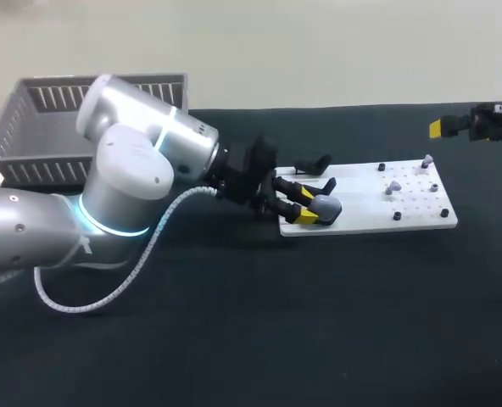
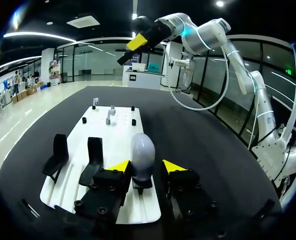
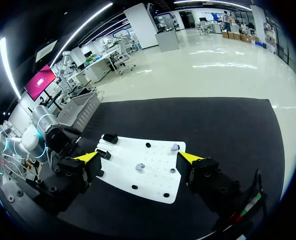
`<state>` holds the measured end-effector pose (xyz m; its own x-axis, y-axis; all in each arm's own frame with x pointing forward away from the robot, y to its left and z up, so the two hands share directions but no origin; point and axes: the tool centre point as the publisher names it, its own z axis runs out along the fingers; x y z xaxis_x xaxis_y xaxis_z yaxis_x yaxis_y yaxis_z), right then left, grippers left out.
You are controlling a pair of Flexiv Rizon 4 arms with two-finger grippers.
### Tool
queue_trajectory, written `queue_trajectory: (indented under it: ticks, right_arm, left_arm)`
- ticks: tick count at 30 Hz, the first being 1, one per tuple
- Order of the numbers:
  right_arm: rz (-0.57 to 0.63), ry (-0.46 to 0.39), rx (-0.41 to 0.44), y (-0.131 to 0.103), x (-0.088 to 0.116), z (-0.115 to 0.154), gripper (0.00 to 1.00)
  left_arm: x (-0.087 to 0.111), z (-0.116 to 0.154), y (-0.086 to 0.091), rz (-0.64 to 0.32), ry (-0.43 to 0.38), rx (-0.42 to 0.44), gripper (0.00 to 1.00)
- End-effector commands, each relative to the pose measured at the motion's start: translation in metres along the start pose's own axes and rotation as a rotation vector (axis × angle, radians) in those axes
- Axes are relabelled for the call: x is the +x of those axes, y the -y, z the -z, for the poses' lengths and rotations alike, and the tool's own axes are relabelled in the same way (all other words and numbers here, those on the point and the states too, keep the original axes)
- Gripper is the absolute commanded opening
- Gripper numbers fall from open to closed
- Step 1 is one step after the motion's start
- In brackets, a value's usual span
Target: Pick up each earbud case from the left stands, insert the matching earbuds, close the lid, and place the case in the box.
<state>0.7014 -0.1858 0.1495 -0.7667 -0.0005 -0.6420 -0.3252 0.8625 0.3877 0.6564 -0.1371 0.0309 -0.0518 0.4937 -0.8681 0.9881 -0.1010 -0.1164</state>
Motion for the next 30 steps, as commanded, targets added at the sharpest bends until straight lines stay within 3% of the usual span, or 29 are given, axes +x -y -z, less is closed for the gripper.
queue_trajectory:
  ticks: [1, 9, 10, 12, 14, 19, 30]
  right_arm:
    - [0.0, 0.0, 0.0, -0.0001, 0.0002, 0.0003, 1.0]
    - [0.0, 0.0, 0.0, -0.0001, 0.0002, 0.0003, 1.0]
    - [0.0, 0.0, 0.0, -0.0001, 0.0002, 0.0003, 1.0]
    - [0.0, 0.0, 0.0, -0.0001, 0.0002, 0.0003, 1.0]
    - [0.0, 0.0, 0.0, -0.0001, 0.0002, 0.0003, 1.0]
    - [0.0, 0.0, 0.0, -0.0001, 0.0002, 0.0003, 1.0]
    - [0.0, 0.0, 0.0, -0.0001, 0.0002, 0.0003, 1.0]
  left_arm:
    - [-0.0001, -0.0022, -0.0023, -0.002, -0.001, 0.007, 0.44]
    - [0.0004, -0.0047, -0.0027, -0.003, -0.007, 0.011, 0.47]
    - [0.0005, -0.0048, -0.0028, -0.002, -0.008, 0.01, 0.49]
    - [0.0006, -0.0049, -0.0029, -0.001, -0.01, 0.008, 0.73]
    - [0.0007, -0.0049, -0.0029, 0.0, -0.01, 0.006, 0.77]
    - [0.0007, -0.005, -0.0032, 0.001, -0.009, -0.001, 0.73]
    - [0.0002, -0.0097, -0.0043, -0.003, -0.01, 0.004, 0.45]
